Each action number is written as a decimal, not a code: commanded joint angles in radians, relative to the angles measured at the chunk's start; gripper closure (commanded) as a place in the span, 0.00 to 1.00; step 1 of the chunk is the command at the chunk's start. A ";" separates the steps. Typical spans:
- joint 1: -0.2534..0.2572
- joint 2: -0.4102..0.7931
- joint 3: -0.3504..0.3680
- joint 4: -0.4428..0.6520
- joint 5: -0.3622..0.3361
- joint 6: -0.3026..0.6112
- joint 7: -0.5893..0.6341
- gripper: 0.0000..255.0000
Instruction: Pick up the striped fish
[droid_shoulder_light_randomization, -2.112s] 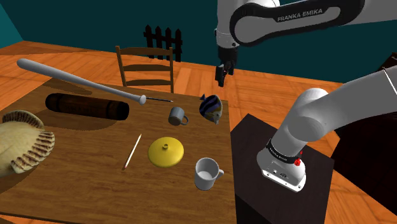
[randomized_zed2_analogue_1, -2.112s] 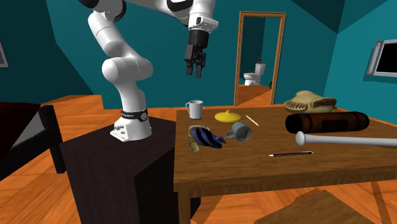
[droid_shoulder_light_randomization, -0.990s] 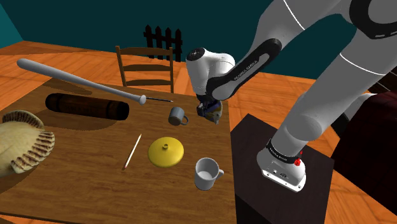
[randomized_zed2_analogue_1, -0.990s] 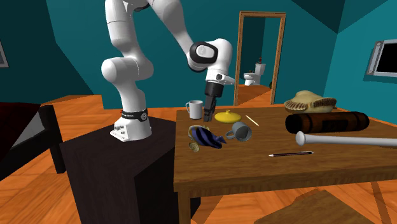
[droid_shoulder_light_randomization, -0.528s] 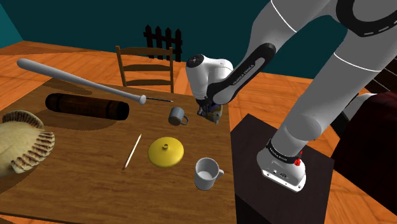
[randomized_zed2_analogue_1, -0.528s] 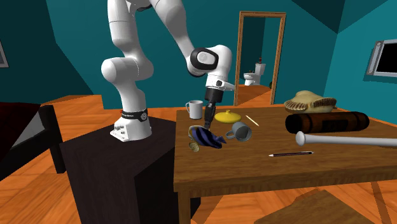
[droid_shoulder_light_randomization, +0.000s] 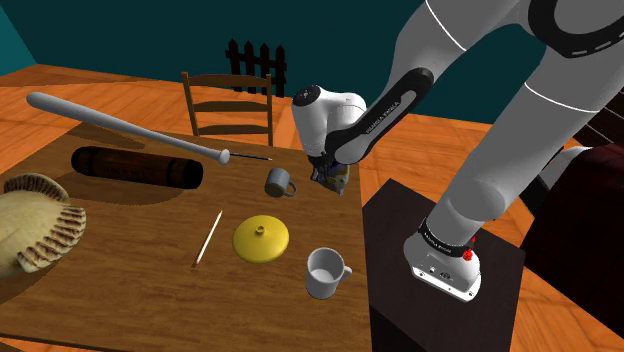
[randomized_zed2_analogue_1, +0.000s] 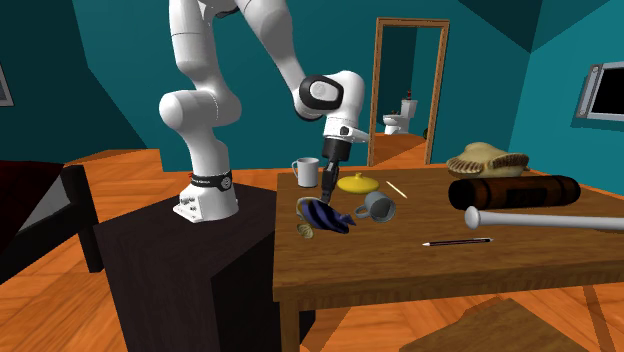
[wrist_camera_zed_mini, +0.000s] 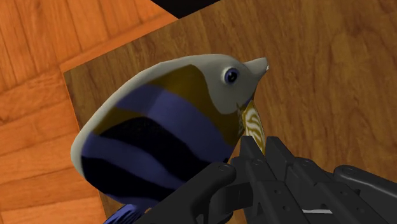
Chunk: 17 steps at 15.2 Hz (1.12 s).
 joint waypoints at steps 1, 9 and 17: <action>0.002 -0.015 0.000 0.000 0.014 -0.013 -0.013 1.00; 0.020 -0.123 -0.004 0.017 0.097 -0.118 -0.099 1.00; 0.033 -0.194 -0.011 0.042 0.142 -0.204 -0.151 1.00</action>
